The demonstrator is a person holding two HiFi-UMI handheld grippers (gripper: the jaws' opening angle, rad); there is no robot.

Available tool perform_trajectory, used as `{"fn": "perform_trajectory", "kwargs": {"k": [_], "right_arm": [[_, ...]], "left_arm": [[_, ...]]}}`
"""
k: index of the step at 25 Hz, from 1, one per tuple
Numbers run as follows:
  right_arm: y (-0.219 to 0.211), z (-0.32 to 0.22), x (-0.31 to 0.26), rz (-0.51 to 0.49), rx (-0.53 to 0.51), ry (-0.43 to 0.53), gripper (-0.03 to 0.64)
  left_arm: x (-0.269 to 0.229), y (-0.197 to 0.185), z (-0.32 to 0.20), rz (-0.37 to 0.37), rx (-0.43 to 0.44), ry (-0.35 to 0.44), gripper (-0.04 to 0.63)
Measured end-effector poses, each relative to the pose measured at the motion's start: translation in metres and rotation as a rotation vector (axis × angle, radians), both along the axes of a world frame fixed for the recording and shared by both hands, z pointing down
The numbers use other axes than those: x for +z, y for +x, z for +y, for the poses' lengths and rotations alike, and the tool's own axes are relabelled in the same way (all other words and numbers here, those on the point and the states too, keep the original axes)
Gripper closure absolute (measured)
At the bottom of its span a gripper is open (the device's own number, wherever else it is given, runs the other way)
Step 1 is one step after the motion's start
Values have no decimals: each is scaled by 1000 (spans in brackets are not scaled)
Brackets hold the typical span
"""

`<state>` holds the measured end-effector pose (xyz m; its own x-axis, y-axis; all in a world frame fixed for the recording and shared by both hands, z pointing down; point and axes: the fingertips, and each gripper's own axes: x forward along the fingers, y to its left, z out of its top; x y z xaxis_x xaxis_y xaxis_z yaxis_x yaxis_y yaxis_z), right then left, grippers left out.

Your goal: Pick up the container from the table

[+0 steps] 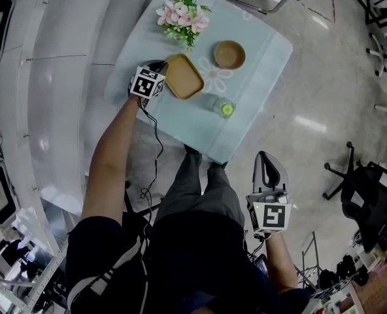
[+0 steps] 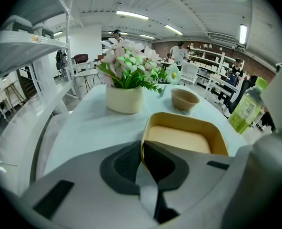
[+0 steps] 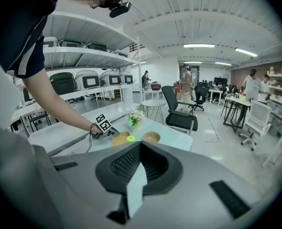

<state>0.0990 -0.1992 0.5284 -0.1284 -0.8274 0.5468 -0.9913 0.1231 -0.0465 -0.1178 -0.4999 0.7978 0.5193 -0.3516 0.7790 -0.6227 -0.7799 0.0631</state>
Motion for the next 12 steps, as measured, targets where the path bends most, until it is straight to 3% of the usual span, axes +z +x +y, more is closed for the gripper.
{"fn": "perform_trajectory", "kwargs": {"k": [12], "right_arm": [[-5, 1, -2, -1, -14, 6, 617]], "left_arm": [[-13, -12, 7, 50, -79, -70, 577]]}}
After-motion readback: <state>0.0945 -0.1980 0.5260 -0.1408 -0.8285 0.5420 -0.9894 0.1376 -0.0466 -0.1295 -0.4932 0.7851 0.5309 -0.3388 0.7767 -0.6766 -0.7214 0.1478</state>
